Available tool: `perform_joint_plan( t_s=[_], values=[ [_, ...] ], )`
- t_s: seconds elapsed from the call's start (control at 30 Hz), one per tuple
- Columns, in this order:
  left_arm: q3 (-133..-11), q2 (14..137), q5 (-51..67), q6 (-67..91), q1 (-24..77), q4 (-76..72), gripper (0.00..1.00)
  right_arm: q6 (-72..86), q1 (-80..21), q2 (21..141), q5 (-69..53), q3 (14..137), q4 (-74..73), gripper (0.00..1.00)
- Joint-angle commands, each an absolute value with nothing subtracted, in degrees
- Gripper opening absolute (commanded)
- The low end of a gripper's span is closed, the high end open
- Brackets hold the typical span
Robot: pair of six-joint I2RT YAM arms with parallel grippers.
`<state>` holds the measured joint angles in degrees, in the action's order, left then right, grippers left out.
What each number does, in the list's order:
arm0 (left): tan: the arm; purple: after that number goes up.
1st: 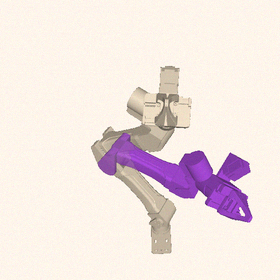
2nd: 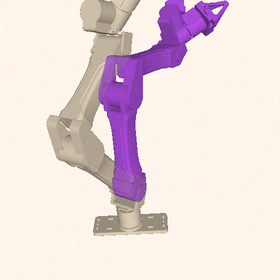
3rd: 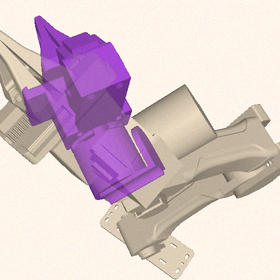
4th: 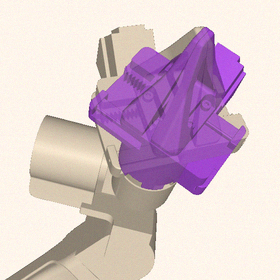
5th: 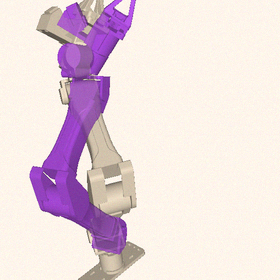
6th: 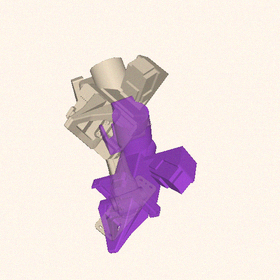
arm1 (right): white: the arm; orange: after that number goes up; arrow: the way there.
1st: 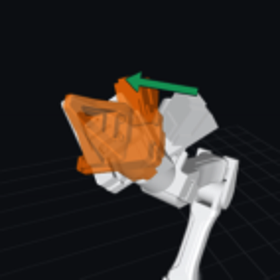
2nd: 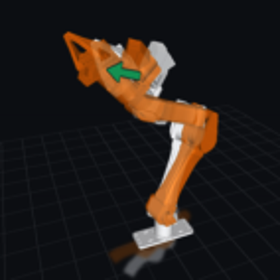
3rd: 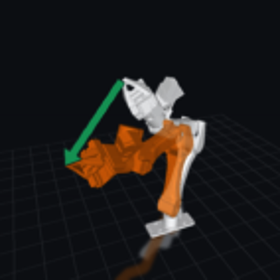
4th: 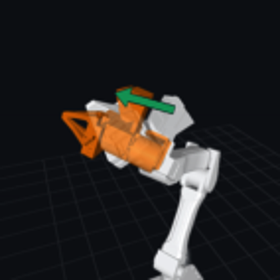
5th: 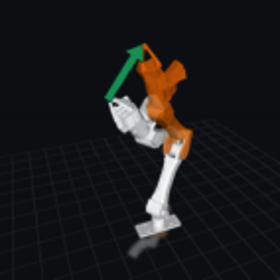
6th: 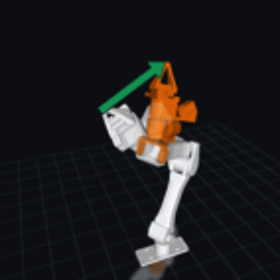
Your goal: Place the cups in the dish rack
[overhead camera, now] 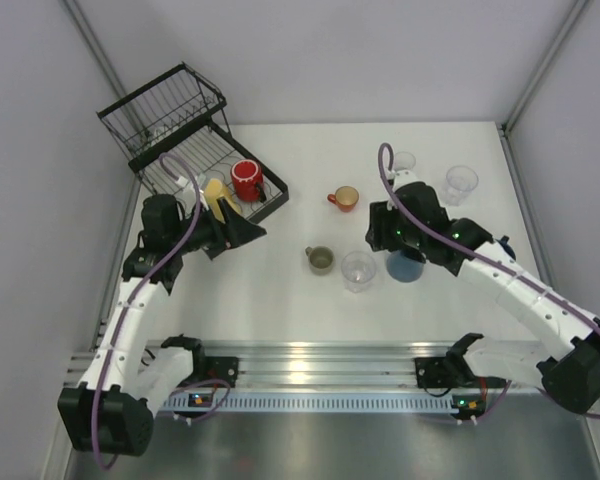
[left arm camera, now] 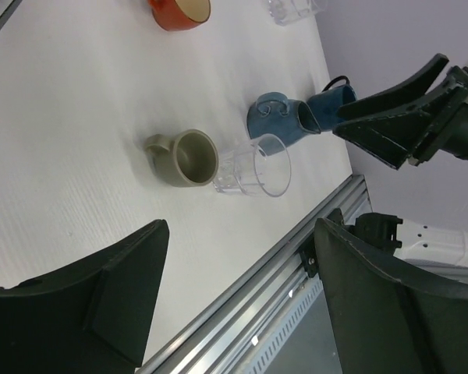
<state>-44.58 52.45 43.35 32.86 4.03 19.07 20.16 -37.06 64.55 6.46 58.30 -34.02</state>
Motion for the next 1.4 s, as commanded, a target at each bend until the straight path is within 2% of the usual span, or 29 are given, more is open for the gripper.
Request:
perform_joint_plan(
  t_s=[0.0,0.17,0.43,0.7,0.8,0.9,1.03,1.23,1.37],
  values=[
    [-43.6,50.2,45.6,34.1,4.5,15.1,0.81,20.5,-36.5,67.1,3.3,61.5,-37.4,0.49],
    [-43.3,50.3,44.0,35.2,4.5,15.2,0.78,15.8,-36.5,71.4,-1.2,62.8,-38.2,0.47],
    [-47.7,51.0,37.8,37.1,4.5,15.2,0.77,11.2,-36.5,76.3,-0.3,65.4,-36.3,0.46],
    [-48.8,49.0,31.1,38.5,4.5,15.4,0.76,10.9,-36.5,84.0,-4.3,70.3,-29.5,0.44],
    [-49.4,48.5,29.7,37.7,4.5,17.2,0.76,9.8,-36.2,86.7,-0.7,73.1,-30.2,0.43],
    [-50.6,48.3,27.9,37.4,4.4,17.8,0.76,11.2,-33.0,86.6,1.9,75.5,-31.3,0.43],
    [-51.8,49.1,28.9,38.3,4.5,18.0,0.76,15.2,-22.9,83.2,6.2,75.3,-33.7,0.43],
    [-48.7,49.7,30.0,36.6,4.5,18.0,0.76,12.8,-10.3,81.5,4.8,75.1,-36.6,0.43],
    [-47.3,49.8,32.9,36.0,4.5,18.0,0.76,12.1,-8.3,80.2,1.0,71.1,-37.8,0.45]
  ],
)
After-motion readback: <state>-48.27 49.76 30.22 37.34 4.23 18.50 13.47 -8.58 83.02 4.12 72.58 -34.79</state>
